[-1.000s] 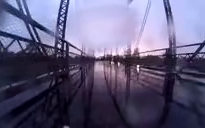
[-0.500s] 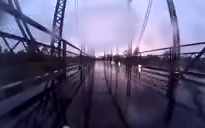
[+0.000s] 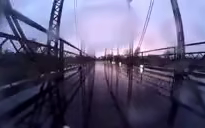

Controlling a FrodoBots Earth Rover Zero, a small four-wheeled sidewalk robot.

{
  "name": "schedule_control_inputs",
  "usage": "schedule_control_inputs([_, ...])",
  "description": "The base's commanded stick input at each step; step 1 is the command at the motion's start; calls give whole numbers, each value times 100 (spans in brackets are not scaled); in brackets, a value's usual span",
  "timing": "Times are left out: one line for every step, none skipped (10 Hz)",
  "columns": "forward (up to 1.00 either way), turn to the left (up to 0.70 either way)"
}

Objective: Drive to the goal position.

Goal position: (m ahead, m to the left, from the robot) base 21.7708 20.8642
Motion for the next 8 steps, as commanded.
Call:
schedule_control_inputs([70,0])
schedule_control_inputs([70,0])
schedule_control_inputs([70,0])
schedule_control_inputs([70,0])
schedule_control_inputs([70,0])
schedule_control_inputs([70,0])
schedule_control_inputs([70,0])
schedule_control_inputs([70,0])
